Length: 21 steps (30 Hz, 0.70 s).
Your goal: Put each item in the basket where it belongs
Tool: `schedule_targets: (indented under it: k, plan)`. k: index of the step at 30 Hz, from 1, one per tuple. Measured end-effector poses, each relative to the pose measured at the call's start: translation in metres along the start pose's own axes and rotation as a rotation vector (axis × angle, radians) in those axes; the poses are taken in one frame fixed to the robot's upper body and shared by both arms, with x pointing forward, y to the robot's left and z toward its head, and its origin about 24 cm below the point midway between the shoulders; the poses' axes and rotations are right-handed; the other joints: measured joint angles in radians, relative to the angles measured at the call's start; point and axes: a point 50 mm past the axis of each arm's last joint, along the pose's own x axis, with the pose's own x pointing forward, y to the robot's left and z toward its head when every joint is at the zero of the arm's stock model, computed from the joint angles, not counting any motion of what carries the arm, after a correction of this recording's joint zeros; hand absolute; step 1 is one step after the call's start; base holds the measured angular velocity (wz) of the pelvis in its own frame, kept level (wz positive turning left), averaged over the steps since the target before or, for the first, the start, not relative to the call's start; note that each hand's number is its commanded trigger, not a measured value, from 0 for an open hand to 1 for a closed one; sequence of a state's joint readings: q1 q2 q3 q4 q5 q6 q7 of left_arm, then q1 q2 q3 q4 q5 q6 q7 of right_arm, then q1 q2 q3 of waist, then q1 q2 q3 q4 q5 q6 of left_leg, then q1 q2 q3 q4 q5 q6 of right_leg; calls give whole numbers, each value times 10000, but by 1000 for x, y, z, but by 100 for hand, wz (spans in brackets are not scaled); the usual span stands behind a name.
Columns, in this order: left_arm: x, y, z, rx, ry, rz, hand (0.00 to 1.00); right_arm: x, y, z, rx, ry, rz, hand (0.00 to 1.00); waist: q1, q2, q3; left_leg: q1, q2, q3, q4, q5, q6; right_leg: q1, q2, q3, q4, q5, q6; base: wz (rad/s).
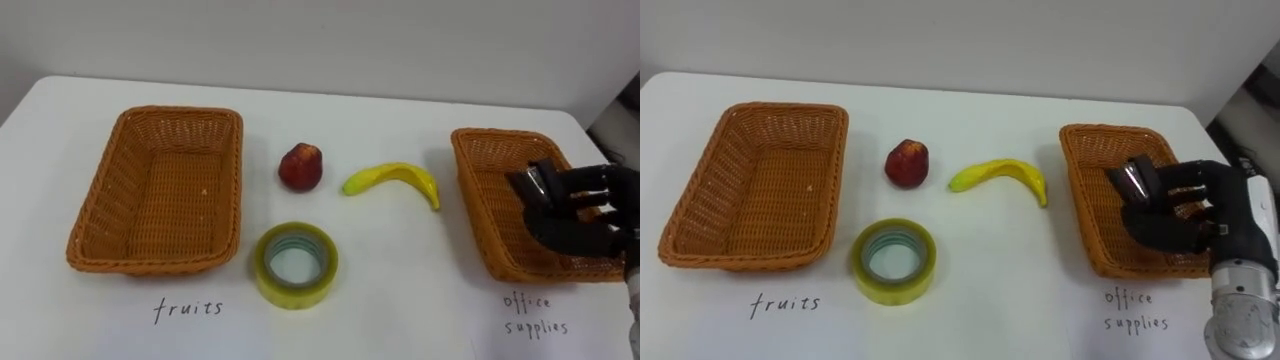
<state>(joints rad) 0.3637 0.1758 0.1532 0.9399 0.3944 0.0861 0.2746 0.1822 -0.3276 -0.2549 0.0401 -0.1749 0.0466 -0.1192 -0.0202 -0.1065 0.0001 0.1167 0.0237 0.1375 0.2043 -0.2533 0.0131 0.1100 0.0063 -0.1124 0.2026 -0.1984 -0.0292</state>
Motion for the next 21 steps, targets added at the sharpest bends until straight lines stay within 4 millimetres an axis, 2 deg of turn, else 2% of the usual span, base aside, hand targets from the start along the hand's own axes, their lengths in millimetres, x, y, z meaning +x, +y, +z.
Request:
schedule_targets:
  k: [21]
  plan:
    - [0,0,0,2,2,0,0,0,1,0,-59,-3,114,0,5,6,-1,-4,-5,-25,1,0,0,6,4,-5,-2,0,0,0]
